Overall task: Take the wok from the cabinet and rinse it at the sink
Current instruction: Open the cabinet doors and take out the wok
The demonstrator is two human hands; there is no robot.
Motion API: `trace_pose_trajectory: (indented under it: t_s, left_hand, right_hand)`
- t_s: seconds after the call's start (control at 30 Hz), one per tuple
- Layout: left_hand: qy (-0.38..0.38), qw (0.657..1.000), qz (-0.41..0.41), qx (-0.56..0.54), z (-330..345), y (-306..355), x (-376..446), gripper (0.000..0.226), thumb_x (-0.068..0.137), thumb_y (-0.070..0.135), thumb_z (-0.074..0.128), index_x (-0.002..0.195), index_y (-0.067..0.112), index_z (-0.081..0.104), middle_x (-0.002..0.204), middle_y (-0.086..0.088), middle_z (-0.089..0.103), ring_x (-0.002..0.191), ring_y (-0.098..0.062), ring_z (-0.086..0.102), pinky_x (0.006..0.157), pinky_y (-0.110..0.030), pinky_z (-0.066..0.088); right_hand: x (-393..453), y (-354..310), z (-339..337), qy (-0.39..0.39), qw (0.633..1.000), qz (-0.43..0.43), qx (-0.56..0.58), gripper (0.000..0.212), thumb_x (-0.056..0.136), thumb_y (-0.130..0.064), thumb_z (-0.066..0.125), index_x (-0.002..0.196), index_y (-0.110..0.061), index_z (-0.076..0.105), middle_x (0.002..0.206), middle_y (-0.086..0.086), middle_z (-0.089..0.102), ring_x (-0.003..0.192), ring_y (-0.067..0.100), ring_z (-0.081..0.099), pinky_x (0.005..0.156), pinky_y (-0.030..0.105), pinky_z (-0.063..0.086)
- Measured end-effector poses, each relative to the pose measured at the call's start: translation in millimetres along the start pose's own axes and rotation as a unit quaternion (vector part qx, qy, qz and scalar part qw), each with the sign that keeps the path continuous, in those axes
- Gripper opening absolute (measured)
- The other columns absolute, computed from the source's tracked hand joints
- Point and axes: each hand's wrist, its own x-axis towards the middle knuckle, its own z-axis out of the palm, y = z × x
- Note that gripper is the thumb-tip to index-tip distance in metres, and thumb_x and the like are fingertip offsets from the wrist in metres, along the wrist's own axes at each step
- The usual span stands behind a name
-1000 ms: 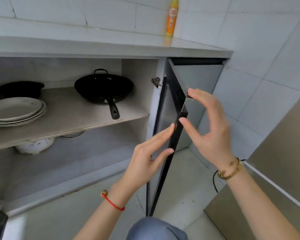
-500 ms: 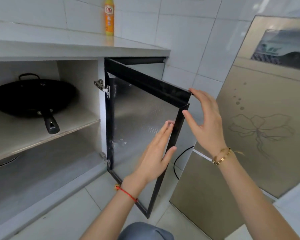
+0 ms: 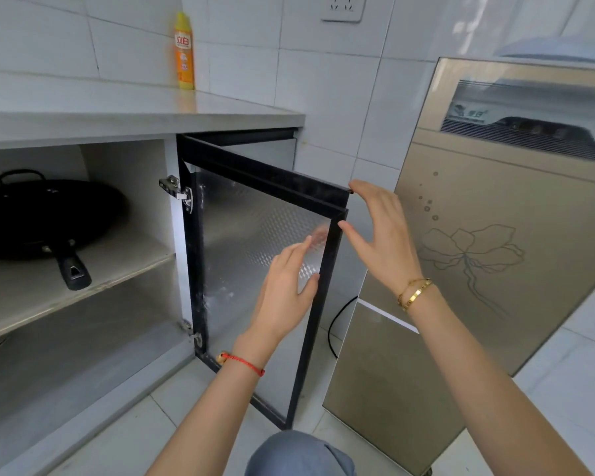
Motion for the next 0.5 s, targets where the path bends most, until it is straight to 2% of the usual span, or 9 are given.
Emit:
trace_pose_trajectory:
  t_s: [0.1,0.2,0.33,0.5]
  left_hand:
    - [0.035,0.999,0.006,0.022,-25,3,-12,0.052,0.096,0.022,0.057,0.146,0.019,0.042,0.137,0.006,0.054,0.127,-0.008,0.046,0.106,-0.016,0.031]
    - [0.085,0.996,0.007,0.036,-57,5,-27,0.044,0.094,0.018,0.06,0.137,0.018,0.054,0.128,0.006,0.062,0.119,-0.007,0.054,0.104,-0.022,0.041]
    - [0.137,0.988,-0.018,0.066,-100,1,-50,0.036,0.092,0.016,0.064,0.127,0.018,0.061,0.119,0.007,0.065,0.112,-0.008,0.059,0.097,-0.02,0.043]
    - [0.179,0.973,-0.064,0.13,-151,-20,-75,0.034,0.091,0.016,0.063,0.125,0.018,0.063,0.118,0.006,0.067,0.113,-0.014,0.061,0.1,-0.036,0.048]
  right_hand:
    - [-7,-18,-9,0.02,1.0,-0.019,0.006,0.046,0.096,-0.024,0.059,0.139,-0.014,0.048,0.138,0.001,0.052,0.131,0.014,0.041,0.112,0.02,0.026]
    - [-18,-42,-10,0.036,0.997,-0.058,0.028,0.038,0.096,-0.019,0.058,0.133,-0.011,0.055,0.13,0.001,0.057,0.125,0.015,0.046,0.11,0.021,0.032]
    - [-27,-70,10,-0.006,0.992,-0.084,0.094,0.033,0.096,-0.017,0.059,0.128,-0.011,0.058,0.125,0.0,0.059,0.123,0.013,0.05,0.109,0.023,0.037]
    - [-27,-97,54,-0.061,0.981,-0.093,0.16,0.032,0.096,-0.018,0.06,0.127,-0.012,0.058,0.122,0.0,0.06,0.12,0.012,0.05,0.105,0.016,0.035]
